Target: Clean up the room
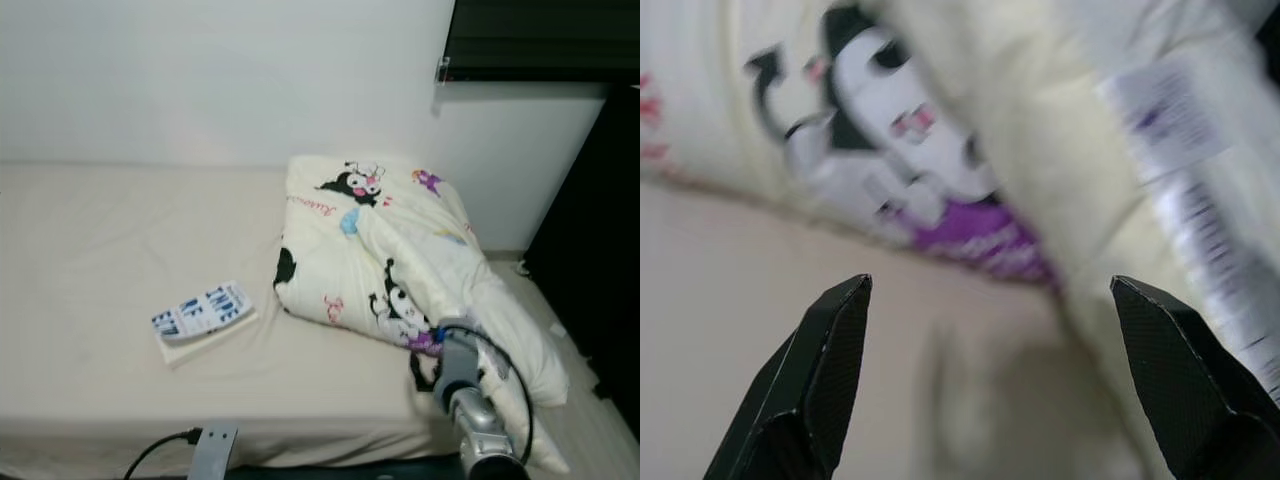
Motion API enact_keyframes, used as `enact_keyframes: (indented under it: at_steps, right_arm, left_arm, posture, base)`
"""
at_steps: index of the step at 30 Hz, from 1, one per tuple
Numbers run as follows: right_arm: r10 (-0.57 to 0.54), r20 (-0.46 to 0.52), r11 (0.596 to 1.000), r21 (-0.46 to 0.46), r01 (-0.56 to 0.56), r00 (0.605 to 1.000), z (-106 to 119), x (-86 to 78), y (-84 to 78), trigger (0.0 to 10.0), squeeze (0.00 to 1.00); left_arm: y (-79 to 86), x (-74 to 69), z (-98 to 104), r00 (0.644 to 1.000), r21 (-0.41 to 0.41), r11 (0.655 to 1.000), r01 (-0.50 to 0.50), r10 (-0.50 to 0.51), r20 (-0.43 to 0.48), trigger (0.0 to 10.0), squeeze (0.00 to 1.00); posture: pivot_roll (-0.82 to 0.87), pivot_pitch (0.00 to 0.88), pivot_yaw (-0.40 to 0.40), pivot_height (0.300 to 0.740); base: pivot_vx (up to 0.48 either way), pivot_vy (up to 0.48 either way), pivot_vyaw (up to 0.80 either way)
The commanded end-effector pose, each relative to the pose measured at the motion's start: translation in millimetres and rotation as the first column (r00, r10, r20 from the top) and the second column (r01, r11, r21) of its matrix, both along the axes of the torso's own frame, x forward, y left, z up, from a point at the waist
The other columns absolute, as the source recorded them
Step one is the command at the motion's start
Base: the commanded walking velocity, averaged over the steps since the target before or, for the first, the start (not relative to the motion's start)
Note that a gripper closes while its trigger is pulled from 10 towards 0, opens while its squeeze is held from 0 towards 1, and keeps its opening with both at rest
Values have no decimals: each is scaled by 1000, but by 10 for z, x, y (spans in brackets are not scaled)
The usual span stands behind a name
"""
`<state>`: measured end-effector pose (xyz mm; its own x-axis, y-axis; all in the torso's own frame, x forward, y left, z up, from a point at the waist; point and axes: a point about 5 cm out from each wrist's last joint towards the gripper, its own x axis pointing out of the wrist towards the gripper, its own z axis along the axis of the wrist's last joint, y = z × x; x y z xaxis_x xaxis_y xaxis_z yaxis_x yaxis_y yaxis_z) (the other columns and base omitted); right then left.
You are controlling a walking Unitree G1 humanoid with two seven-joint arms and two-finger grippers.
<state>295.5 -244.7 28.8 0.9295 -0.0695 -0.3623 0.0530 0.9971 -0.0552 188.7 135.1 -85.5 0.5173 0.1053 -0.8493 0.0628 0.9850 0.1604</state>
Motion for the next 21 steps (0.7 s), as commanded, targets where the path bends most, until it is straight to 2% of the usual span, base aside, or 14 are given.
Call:
enact_keyframes:
  at_steps: [1,2,3,9,10,11,12,14,15,17,21]
  right_arm:
    - [-5,48,1000,7,5,999,106,63,-20,10000,0]
    - [2,104,1000,-7,-2,995,253,134,-58,10000,0]
    - [2,104,1000,-7,-2,995,253,134,-58,10000,0]
    - [48,249,998,-42,-38,967,656,283,-86,10000,0]
    - [48,249,998,-42,-38,967,656,283,-86,10000,0]
    - [65,296,997,-54,-51,953,798,321,-85,10000,0]
    - [65,296,997,-54,-51,953,798,321,-85,10000,0]
    - [100,390,994,-75,-76,915,1104,381,-69,10000,0]
    - [100,390,994,-75,-76,915,1104,381,-69,10000,0]
    - [146,467,989,-102,-111,872,1405,429,-46,10000,0]
    - [203,477,979,-126,-163,855,1520,461,-9,10000,0]
  left_arm:
    - [20,-129,-62,998,31,999,15,-13,-62,10000,0]
    - [36,-139,-66,998,57,998,18,-14,-69,10000,0]
    - [36,-139,-66,998,57,998,18,-14,-69,10000,0]
    - [77,-164,-74,996,103,994,25,-17,-86,10000,0]
    - [77,-164,-74,996,103,994,25,-17,-86,10000,0]
    - [86,-170,-77,996,109,994,28,-18,-90,10000,0]
    - [86,-170,-77,996,109,994,28,-18,-90,10000,0]
    - [108,-183,-82,995,123,992,36,-24,-97,10000,0]
    - [108,-183,-82,995,123,992,36,-24,-97,10000,0]
    - [130,-197,-86,994,139,989,46,-31,-104,10000,0]
    - [149,-213,-92,993,155,986,53,-36,-108,10000,0]
  posture:
    - [-82,43,-1,602]
    - [-79,52,2,592]
    - [-79,52,2,592]
    - [-73,73,8,567]
    - [-73,73,8,567]
    - [-71,81,12,562]
    - [-71,81,12,562]
    - [-70,101,23,552]
    - [-70,101,23,552]
    - [-66,115,28,542]
    - [-52,133,30,532]
  base:
    - [0,0,0]
    - [0,0,0]
    - [0,0,0]
    - [0,0,0]
    - [0,0,0]
    - [0,0,0]
    - [0,0,0]
    - [0,0,0]
    - [0,0,0]
    - [0,0,0]
    - [0,0,0]
